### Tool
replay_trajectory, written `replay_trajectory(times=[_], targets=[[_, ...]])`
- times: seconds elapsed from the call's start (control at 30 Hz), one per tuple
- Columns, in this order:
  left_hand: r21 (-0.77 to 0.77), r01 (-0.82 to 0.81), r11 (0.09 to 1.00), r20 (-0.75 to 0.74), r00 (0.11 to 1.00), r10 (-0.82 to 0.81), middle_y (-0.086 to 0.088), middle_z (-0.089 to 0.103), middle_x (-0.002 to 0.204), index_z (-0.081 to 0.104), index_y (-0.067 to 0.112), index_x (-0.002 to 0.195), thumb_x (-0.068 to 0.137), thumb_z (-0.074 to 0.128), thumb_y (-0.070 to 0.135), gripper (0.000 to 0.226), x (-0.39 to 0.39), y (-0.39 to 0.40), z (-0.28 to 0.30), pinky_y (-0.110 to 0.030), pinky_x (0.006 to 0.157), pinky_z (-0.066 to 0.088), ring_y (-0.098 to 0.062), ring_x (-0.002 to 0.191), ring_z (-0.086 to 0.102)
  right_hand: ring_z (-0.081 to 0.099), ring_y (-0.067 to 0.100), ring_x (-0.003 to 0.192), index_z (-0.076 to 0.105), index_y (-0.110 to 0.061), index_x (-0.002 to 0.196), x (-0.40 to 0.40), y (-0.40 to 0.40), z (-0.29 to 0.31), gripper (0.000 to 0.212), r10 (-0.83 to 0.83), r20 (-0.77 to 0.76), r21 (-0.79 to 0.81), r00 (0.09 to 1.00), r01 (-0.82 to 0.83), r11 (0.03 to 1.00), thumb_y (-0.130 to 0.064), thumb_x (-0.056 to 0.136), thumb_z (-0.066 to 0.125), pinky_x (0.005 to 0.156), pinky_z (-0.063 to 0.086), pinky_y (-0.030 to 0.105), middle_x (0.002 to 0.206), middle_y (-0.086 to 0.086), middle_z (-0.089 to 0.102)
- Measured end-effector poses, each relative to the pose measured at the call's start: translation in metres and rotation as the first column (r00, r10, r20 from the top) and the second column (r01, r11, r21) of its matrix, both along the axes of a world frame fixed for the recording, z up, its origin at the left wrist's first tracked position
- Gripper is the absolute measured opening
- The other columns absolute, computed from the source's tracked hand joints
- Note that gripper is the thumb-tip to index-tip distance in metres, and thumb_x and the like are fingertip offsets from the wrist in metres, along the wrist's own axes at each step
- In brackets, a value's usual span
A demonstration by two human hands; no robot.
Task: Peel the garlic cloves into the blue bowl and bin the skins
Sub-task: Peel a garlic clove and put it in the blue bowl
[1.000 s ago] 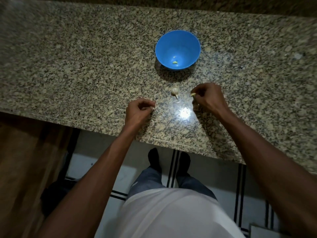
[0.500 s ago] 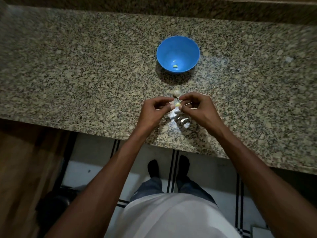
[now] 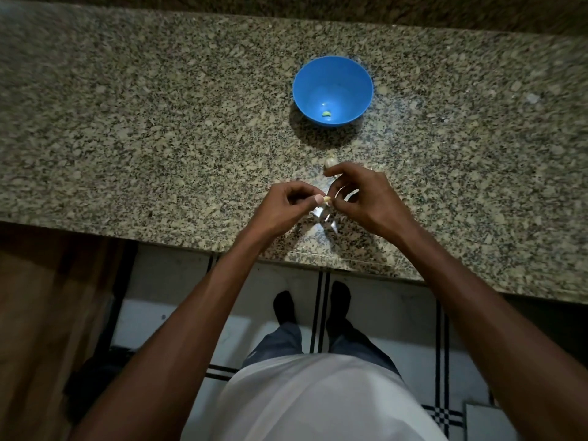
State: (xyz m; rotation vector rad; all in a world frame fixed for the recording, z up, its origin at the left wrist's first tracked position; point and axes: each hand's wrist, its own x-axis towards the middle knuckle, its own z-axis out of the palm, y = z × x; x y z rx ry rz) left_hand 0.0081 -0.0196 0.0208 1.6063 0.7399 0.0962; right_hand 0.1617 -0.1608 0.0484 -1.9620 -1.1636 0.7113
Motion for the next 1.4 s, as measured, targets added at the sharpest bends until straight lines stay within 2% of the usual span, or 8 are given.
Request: replay_trajectory(times=[0.23, 0.37, 0.5, 0.67, 0.83, 1.0, 1.2, 1.4], targets=[[0.025, 0.054, 0.998, -0.021, 0.998, -0.053, 0.004, 0.076, 0.094, 0.076, 0.014, 0.106, 0.099, 0.070, 0.027, 0.015, 0.001, 0.004, 0.008, -0.025, 0.080, 0.054, -0.001, 0.085, 0.069, 0.071, 0.003, 0.086, 0.058, -0.015, 0.139, 0.003, 0.001, 0.004, 0.049, 0.080, 0.044, -0.011, 0.996, -0.079, 0.997, -0.005, 0.094, 0.074, 0.076, 0.060, 0.022, 0.097, -0.008, 0.075], [0.033, 0.002, 0.999, -0.046, 0.999, 0.000, -0.009, 0.073, 0.104, 0.070, 0.013, 0.109, 0.102, 0.066, 0.027, 0.016, 0.003, 0.004, 0.003, -0.038, 0.083, 0.061, -0.015, 0.092, 0.069, 0.071, 0.001, 0.086, 0.062, -0.016, 0.135, 0.004, 0.001, 0.000, 0.045, 0.054, 0.042, -0.015, 0.998, -0.053, 0.998, -0.004, 0.094, 0.073, 0.074, 0.058, 0.018, 0.096, -0.008, 0.075], [0.062, -0.119, 0.991, -0.034, 0.992, 0.121, -0.004, 0.077, 0.106, 0.076, 0.018, 0.102, 0.096, 0.074, 0.018, 0.006, -0.008, 0.012, -0.008, -0.032, 0.084, 0.063, -0.016, 0.096, 0.074, 0.070, -0.005, 0.086, 0.076, -0.016, 0.116, 0.028, -0.002, -0.014, 0.022, -0.204, 0.005, -0.108, 0.979, 0.203, 0.973, -0.010, 0.095, 0.076, 0.074, 0.058, 0.010, 0.103, -0.005, 0.077], [0.169, -0.252, 0.953, -0.067, 0.962, 0.266, 0.006, 0.079, 0.100, 0.080, 0.022, 0.096, 0.090, 0.079, 0.009, 0.015, -0.015, 0.030, -0.015, -0.024, 0.085, 0.061, -0.006, 0.094, 0.075, 0.067, -0.011, 0.068, 0.078, -0.008, 0.119, 0.059, 0.006, -0.025, 0.022, -0.395, 0.096, -0.147, 0.913, 0.406, 0.902, -0.012, 0.099, 0.071, 0.056, 0.042, 0.000, 0.105, 0.001, 0.077], [0.266, -0.221, 0.938, -0.084, 0.964, 0.251, 0.001, 0.076, 0.104, 0.078, 0.012, 0.104, 0.092, 0.072, -0.002, 0.020, -0.008, 0.044, -0.021, -0.019, 0.065, 0.061, -0.010, 0.089, 0.074, 0.070, 0.042, 0.088, 0.077, 0.010, 0.100, 0.040, 0.005, -0.028, 0.018, -0.349, 0.255, -0.102, 0.902, 0.384, 0.918, 0.004, 0.094, 0.061, 0.073, 0.051, 0.029, 0.097, 0.029, 0.073], [0.483, -0.095, 0.870, -0.111, 0.979, 0.169, -0.002, 0.076, 0.110, 0.078, 0.013, 0.106, 0.094, 0.070, 0.003, 0.017, -0.001, 0.057, -0.024, -0.016, 0.071, 0.060, -0.005, 0.086, 0.071, 0.059, 0.020, 0.114, 0.070, -0.002, 0.130, -0.024, 0.027, -0.031, 0.032, -0.129, 0.202, -0.075, 0.971, 0.147, 0.986, -0.004, 0.098, 0.068, 0.096, 0.048, 0.017, 0.132, 0.013, 0.060], [0.677, 0.135, 0.723, -0.175, 0.984, -0.019, -0.004, 0.064, 0.122, 0.075, 0.012, 0.115, 0.096, 0.060, 0.002, 0.027, -0.002, 0.070, -0.037, -0.033, 0.098, 0.058, -0.016, 0.107, 0.062, 0.048, 0.034, 0.118, 0.068, -0.004, 0.124, -0.044, 0.049, -0.059, 0.033, 0.142, 0.367, -0.214, 0.919, -0.065, 0.975, 0.004, 0.094, 0.060, 0.097, 0.049, 0.045, 0.130, 0.018, 0.053], [0.668, 0.297, 0.682, -0.161, 0.953, -0.256, -0.006, 0.066, 0.113, 0.077, 0.007, 0.114, 0.096, 0.059, 0.001, 0.026, -0.032, 0.041, -0.041, -0.040, 0.091, 0.059, -0.020, 0.100, 0.062, 0.060, 0.032, 0.118, 0.069, -0.001, 0.131, -0.068, 0.009, -0.054, 0.039, 0.142, 0.361, -0.207, 0.922, -0.069, 0.976, 0.003, 0.093, 0.071, 0.096, 0.052, 0.035, 0.130, 0.018, 0.062]])
